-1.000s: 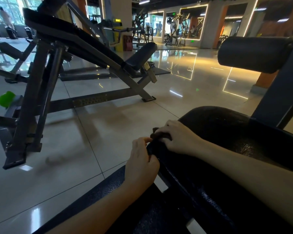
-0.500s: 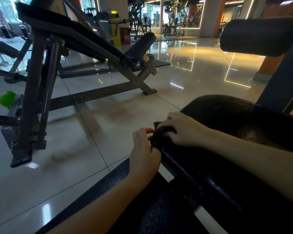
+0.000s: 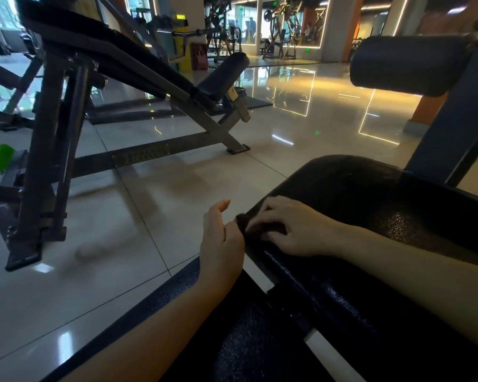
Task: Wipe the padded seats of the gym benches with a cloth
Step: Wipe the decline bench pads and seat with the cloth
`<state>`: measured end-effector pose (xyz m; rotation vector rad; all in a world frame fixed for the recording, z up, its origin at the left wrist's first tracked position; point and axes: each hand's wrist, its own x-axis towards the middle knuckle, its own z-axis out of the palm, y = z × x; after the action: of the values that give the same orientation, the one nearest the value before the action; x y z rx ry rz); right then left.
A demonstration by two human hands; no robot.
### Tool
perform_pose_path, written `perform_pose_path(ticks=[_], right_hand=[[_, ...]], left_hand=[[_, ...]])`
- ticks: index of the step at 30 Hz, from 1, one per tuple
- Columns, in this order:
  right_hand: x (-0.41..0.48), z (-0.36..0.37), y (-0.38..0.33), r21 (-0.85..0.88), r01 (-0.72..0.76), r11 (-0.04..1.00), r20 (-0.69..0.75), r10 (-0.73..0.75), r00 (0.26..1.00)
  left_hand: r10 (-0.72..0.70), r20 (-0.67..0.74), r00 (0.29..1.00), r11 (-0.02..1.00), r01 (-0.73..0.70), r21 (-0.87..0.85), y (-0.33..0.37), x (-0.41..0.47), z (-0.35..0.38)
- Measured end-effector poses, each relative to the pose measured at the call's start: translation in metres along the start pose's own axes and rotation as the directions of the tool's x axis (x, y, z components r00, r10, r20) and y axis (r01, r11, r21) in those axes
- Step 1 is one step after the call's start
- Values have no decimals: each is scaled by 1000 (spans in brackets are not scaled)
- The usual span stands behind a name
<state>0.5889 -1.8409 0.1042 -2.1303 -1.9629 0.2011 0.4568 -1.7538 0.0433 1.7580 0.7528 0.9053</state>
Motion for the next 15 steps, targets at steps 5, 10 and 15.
perform_pose_path(ticks=[5, 10, 15], right_hand=[[-54, -14, -6, 50, 61, 997, 199, -70, 978], [-9, -4, 6, 31, -14, 999, 20, 14, 1000], [39, 4, 19, 3, -144, 990, -89, 144, 986]], left_hand=[[-10, 22, 1000, 999, 9, 31, -2, -3, 0], [-11, 97, 995, 993, -1, 119, -7, -1, 1], [1, 88, 996, 993, -11, 119, -7, 2, 0]])
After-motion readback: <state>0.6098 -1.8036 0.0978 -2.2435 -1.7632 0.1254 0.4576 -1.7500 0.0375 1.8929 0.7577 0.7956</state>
